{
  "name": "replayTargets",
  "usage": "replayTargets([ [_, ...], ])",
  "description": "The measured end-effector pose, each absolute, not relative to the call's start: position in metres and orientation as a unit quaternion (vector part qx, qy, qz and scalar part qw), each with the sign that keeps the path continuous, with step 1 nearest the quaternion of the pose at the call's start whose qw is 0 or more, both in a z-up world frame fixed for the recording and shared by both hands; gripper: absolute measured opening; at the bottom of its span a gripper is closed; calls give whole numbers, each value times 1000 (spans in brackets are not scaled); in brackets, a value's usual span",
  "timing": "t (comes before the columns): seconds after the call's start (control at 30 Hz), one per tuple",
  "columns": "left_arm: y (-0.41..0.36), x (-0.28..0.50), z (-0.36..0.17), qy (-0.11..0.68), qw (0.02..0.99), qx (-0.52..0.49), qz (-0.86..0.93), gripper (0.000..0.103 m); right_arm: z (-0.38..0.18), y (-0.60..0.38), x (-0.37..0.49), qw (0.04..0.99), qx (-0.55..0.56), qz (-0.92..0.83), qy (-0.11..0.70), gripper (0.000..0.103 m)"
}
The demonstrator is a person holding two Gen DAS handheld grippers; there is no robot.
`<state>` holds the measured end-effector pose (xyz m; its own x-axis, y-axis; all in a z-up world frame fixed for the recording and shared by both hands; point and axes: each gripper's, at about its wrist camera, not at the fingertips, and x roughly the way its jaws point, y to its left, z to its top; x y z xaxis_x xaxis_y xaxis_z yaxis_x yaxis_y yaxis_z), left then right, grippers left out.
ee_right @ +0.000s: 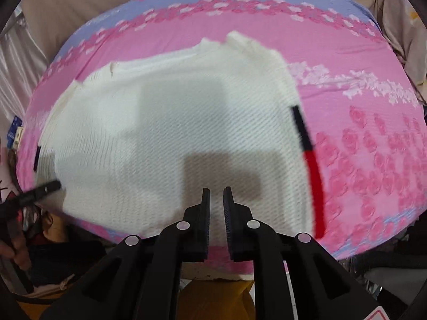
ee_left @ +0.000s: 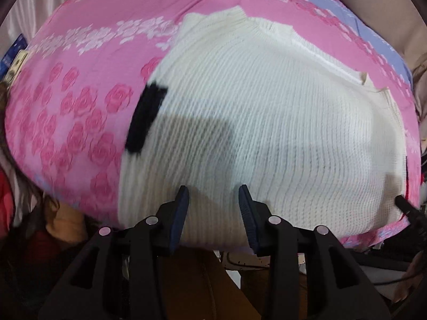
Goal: Fold small clothes
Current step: 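Smooth the sweater back flat with both open grippers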
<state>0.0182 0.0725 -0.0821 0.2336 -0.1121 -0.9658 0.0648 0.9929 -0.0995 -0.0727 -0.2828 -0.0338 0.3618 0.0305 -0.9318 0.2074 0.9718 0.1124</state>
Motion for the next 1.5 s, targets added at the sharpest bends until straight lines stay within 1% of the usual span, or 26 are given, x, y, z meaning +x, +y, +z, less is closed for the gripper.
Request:
replayTargets([
  [0.07, 74, 12, -86, 619, 784, -31, -38, 38, -49, -289, -63, 808, 92, -45, 580, 13],
  [0.13, 76, 11, -89, 620, 783, -47, -22, 38, -78, -282, -53, 790, 71, -40, 607, 10],
  [0.2, 75, 9, -83, 616, 786, -54, -14, 38, -71, -279, -59, 800, 85, -41, 592, 12],
  [0.27, 73, 9, -66, 591, 805, -56, -21, 39, -50, -274, -62, 820, 103, -30, 562, 12],
  [0.3, 69, 11, -61, 583, 811, -51, -22, 40, -41, -268, -60, 830, 102, -18, 549, 12],
  [0.33, 66, 9, -57, 576, 816, -45, -23, 46, -37, -263, -58, 833, 96, -11, 544, 12],
  [0.37, 60, 14, -55, 574, 818, -36, -27, 49, -36, -255, -54, 837, 79, 0, 542, 13],
  [0.43, 52, 20, -60, 583, 811, -25, -35, 49, -47, -243, -44, 831, 59, 17, 553, 13],
  [0.53, 42, 25, -79, 605, 795, -7, -46, 49, -89, -221, -31, 806, 18, 24, 591, 14],
  [0.6, 41, 23, -87, 610, 791, 10, -51, 50, -86, -212, -30, 813, 9, 18, 582, 16],
  [0.7, 43, 25, -87, 611, 789, 24, -62, 51, -61, -201, -27, 828, 54, 46, 557, 16],
  [0.77, 44, 28, -89, 614, 786, 33, -70, 51, -53, -185, -20, 832, 51, 65, 548, 16],
  [0.83, 46, 31, -91, 618, 781, 41, -78, 51, -64, -168, -10, 822, 35, 83, 562, 18],
  [0.9, 38, 35, -90, 617, 780, 54, -86, 51, -90, -154, -9, 801, 18, 86, 592, 19],
  [0.93, 37, 36, -90, 618, 779, 58, -89, 51, -95, -153, -9, 804, 15, 81, 589, 19],
  [1.07, 33, 44, -85, 609, 784, 72, -99, 51, -73, -147, -9, 821, 11, 81, 565, 21],
  [1.1, 28, 46, -86, 610, 783, 74, -99, 51, -72, -146, -8, 822, 11, 80, 564, 24],
  [1.13, 26, 49, -88, 613, 780, 75, -99, 52, -75, -147, -6, 820, 11, 78, 567, 29],
  [1.17, 27, 51, -89, 615, 778, 75, -99, 53, -85, -149, -2, 812, 12, 74, 579, 31],
  [1.23, 25, 60, -90, 619, 776, 71, -98, 54, -100, -153, -2, 807, 19, 77, 585, 32],
  [1.3, 24, 64, -88, 619, 777, 66, -97, 54, -89, -154, -3, 814, 21, 78, 575, 29],
  [1.37, 29, 70, -73, 595, 796, 49, -98, 54, -64, -167, -6, 843, 16, 56, 534, 29],
  [1.4, 33, 75, -60, 570, 815, 38, -94, 54, -57, -175, -7, 852, 20, 45, 522, 32],
  [1.43, 34, 78, -54, 560, 823, 33, -90, 56, -47, -189, -6, 861, 28, 28, 506, 39],
  [1.47, 37, 85, -46, 549, 832, 22, -82, 63, -39, -211, -4, 870, 44, 0, 491, 44],
  [1.5, 39, 93, -43, 547, 834, 10, -75, 66, -35, -228, 0, 873, 56, -21, 484, 50],
])
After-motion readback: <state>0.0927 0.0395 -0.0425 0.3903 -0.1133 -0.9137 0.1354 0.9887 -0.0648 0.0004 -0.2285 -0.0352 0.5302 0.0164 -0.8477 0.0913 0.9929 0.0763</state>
